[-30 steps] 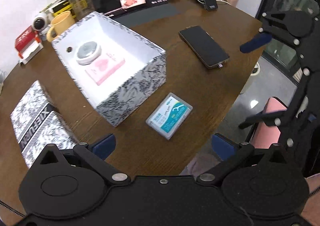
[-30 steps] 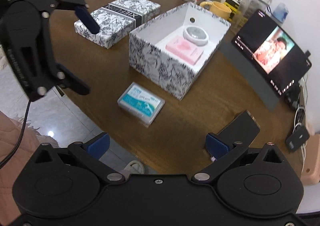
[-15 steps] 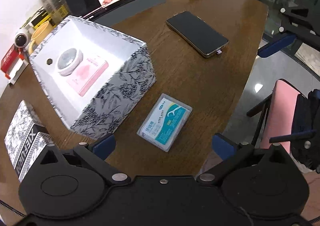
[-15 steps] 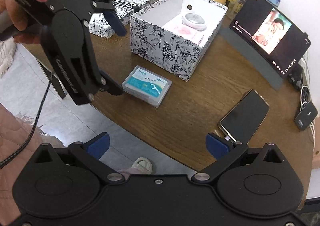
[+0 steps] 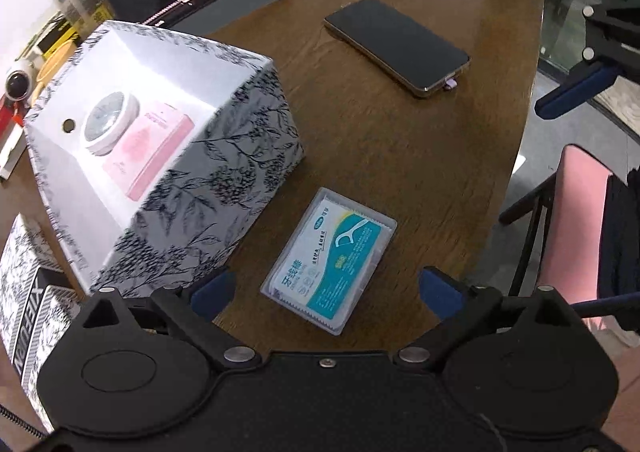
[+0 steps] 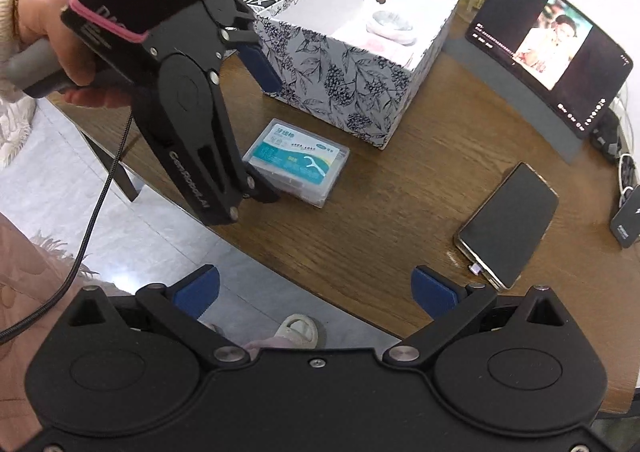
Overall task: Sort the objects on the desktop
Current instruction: 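Close the left gripper on the blue-and-white floss-pick box and lift it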
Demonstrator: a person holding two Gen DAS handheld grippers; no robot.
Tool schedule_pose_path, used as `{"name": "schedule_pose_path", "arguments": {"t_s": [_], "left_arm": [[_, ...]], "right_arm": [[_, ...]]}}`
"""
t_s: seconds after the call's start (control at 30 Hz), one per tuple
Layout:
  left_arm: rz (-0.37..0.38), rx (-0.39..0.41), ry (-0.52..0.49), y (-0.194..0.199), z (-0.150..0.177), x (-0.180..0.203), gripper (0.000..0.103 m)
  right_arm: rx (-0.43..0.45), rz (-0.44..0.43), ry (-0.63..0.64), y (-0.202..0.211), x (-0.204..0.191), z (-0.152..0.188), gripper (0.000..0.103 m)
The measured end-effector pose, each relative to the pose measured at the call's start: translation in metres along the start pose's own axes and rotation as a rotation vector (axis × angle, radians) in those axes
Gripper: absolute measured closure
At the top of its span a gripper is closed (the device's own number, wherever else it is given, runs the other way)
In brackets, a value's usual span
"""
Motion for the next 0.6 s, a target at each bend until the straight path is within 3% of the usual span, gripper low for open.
{"name": "schedule_pose_path", "arguments": {"t_s": [0.2,0.27,0.6], "left_arm": [[0.003,-0.020,-0.019,-0.016,-0.002,-0.001,0.012],[0.003,-0.027,-0.025,-0.019,-0.002,-0.001,0.019],[0.032,-0.056,0.000,-0.032,0.001,-0.009,0.023]], "right_arm": [[0.003,-0.022,-0.014,-0.009,0.005,-0.001,0.000],[0.004,-0.029,-0.016,-0.012,0.006,-0.002,0.000],[-0.005,-0.068,-0.049,-0.023,0.013,-0.003,0.000]]}}
Point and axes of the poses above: each gripper's, at about its wrist camera, not at the fingertips, and y roughly against the way its jaws point, x to its right, z to its underside, the point moved 3 cm from there along -y, roughly the way its jaws point, and after that the axes turned 2 degrees about -y, right-handed, at the moved point
